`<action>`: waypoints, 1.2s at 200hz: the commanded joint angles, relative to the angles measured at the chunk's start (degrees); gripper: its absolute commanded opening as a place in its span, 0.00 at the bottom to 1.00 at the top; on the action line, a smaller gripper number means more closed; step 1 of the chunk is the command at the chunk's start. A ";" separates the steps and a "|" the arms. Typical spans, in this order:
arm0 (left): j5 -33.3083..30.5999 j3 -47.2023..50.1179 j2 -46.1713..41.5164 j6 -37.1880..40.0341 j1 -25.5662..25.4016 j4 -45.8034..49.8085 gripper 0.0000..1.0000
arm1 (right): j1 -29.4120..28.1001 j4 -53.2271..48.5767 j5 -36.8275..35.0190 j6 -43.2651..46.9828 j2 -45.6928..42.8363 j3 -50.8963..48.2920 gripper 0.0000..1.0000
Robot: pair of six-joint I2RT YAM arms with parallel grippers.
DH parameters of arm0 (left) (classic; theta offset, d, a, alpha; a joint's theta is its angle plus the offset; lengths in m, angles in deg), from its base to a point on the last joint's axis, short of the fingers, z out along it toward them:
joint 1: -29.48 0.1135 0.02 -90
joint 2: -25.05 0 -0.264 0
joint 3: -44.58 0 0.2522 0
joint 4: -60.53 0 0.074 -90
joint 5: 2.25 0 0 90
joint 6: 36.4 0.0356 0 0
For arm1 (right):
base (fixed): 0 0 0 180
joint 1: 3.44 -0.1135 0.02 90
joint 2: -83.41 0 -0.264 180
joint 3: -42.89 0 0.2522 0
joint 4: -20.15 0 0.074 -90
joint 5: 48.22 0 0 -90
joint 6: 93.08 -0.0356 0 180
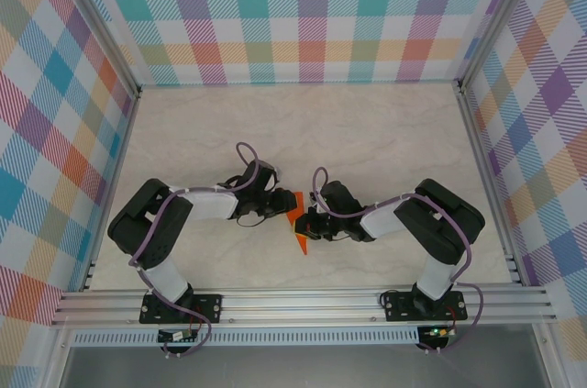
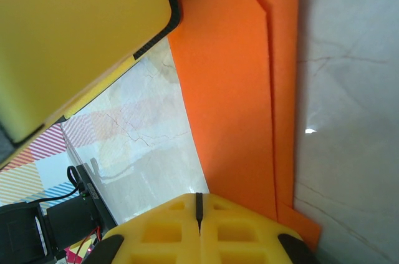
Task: Fold a paper plane with a square sheet of paper (pick it up from the middle)
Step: Fold the wing for the fifth time at the center of the table.
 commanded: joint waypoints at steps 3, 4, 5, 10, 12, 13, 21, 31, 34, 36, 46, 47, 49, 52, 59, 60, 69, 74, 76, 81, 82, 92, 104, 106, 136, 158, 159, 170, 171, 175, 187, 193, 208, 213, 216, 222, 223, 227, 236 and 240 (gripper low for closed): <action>-4.27 -2.59 2.55 2.28 3.51 0.85 0.34 | -0.85 -14.73 -1.64 2.31 4.27 -4.22 0.00; -4.23 -2.68 2.61 2.36 3.53 0.85 0.34 | -0.85 -14.72 -1.62 2.30 4.28 -4.28 0.00; -4.16 -2.77 2.63 2.40 3.55 0.90 0.34 | -0.85 -14.76 -1.62 2.30 4.28 -4.27 0.00; -3.97 -3.13 2.87 2.66 3.84 1.06 0.34 | -0.82 -14.79 -1.61 2.27 4.30 -4.38 0.00; -3.87 -3.30 2.98 2.76 3.94 1.15 0.34 | -0.84 -14.71 -1.61 2.33 4.35 -4.44 0.00; -3.94 -3.34 2.99 2.77 3.97 1.18 0.34 | -0.84 -14.67 -1.61 2.35 4.31 -4.52 0.00; -3.78 -3.85 3.39 3.11 4.37 1.38 0.34 | -0.84 -14.58 -1.61 2.38 4.28 -4.66 0.00; -3.24 -4.40 3.99 3.37 4.98 1.46 0.34 | -0.84 -14.55 -1.57 2.66 4.28 -4.84 0.00; -3.01 -4.56 4.11 3.40 5.14 1.38 0.34 | -0.82 -14.56 -1.54 2.64 4.28 -4.89 0.00; -2.86 -4.53 4.17 3.45 5.25 1.41 0.34 | -0.84 -14.50 -1.46 2.75 4.32 -4.87 0.00; -2.04 -5.15 4.61 3.72 5.73 1.30 0.35 | -0.84 -14.45 -1.28 2.87 4.31 -4.96 0.00; -1.97 -5.19 4.65 3.78 5.75 1.30 0.35 | -0.84 -14.45 -1.27 2.93 4.34 -4.96 0.00; -1.86 -5.29 4.65 3.83 5.87 1.36 0.35 | -0.85 -14.52 -1.20 2.98 4.34 -5.07 0.00; -1.78 -5.50 4.75 3.91 5.93 1.45 0.35 | -0.85 -14.54 -1.18 3.06 4.30 -5.05 0.00; -1.48 -5.90 4.94 4.10 6.24 1.63 0.35 | -0.85 -14.59 -1.09 3.16 4.28 -5.10 0.00; -1.52 -5.92 4.99 4.15 6.26 1.68 0.35 | -0.85 -14.61 -1.13 3.17 4.28 -5.07 0.00; -1.08 -6.44 5.20 4.51 6.63 1.95 0.35 | -0.89 -14.63 -1.01 3.37 4.39 -5.07 0.00; -0.90 -6.75 5.36 4.55 6.79 2.08 0.35 | -0.85 -14.66 -0.92 3.51 4.37 -5.08 0.00; -0.86 -6.73 5.42 4.62 6.92 2.15 0.35 | -0.85 -14.70 -0.91 3.56 4.37 -5.10 0.00; -0.69 -7.08 5.61 4.78 7.05 2.30 0.35 | -0.83 -14.69 -0.83 3.58 4.45 -5.06 0.00; -0.64 -7.17 5.63 4.75 7.06 2.32 0.35 | -0.84 -14.66 -0.83 3.59 4.45 -5.06 0.00; -0.61 -7.61 5.98 5.01 7.42 2.63 0.35 | -0.85 -14.80 -0.74 3.65 4.45 -5.03 0.00; -0.28 -8.14 6.66 5.25 7.78 2.78 0.35 | -0.86 -14.80 -0.65 3.79 4.46 -4.97 0.00; -0.25 -8.20 6.76 5.25 7.92 2.79 0.35 | -0.83 -14.74 -0.69 3.79 4.46 -5.01 0.00; 1.01 -9.77 8.32 6.00 8.63 2.77 0.35 | -0.85 -14.75 -0.39 3.97 4.42 -4.70 0.00; 1.75 -11.82 8.81 6.85 9.18 4.55 0.36 | -0.82 -14.87 -0.26 4.29 4.37 -4.14 0.00; 1.77 -12.00 8.77 6.89 9.23 4.68 0.36 | -0.83 -14.88 -0.24 4.34 4.37 -4.07 0.00; 1.49 -13.08 8.11 7.81 9.53 6.41 0.36 | -0.85 -15.16 -0.04 4.75 4.46 -3.51 0.00; 1.46 -13.15 8.02 7.94 9.58 6.49 0.36 | -0.85 -15.20 0.01 4.75 4.46 -3.40 0.00; 1.33 -13.49 7.53 8.20 9.69 7.12 0.36 | -0.85 -15.30 0.18 4.96 4.52 -3.19 0.00; 0.89 -14.19 5.98 9.04 10.01 8.72 0.36 | -0.85 -15.97 0.32 5.49 4.46 -2.52 0.00; 0.80 -14.33 5.10 9.19 10.22 9.45 0.36 | -0.85 -16.21 0.31 5.80 4.47 -2.20 0.00; 1.25 -14.58 2.45 9.64 10.43 11.19 0.36 | -0.84 -17.04 0.32 6.28 4.37 -1.41 0.00; 1.93 -14.30 1.28 9.56 10.38 11.29 0.36 | -0.85 -17.26 0.32 6.47 4.37 -1.15 0.00; 2.34 -14.02 0.54 9.49 10.34 11.15 0.36 | -0.85 -17.32 0.36 6.60 4.37 -1.01 0.00; 3.00 -13.18 -0.94 9.03 10.29 10.68 0.36 | -0.85 -17.35 0.49 6.75 4.37 -0.67 0.00; 3.05 -13.03 -1.25 8.90 10.27 10.65 0.36 | -0.85 -17.35 0.49 6.76 4.37 -0.57 0.00; 3.32 -12.34 -2.31 8.47 10.19 10.31 0.36 | -0.83 -17.51 0.54 6.90 4.39 -0.29 0.00; 3.88 -10.64 -4.59 7.50 9.85 9.70 0.36 | -0.88 -17.83 0.50 7.02 4.42 0.18 0.00; 4.29 -9.83 -5.49 7.20 9.61 9.34 0.35 | -0.85 -17.87 0.50 7.05 4.45 0.47 0.00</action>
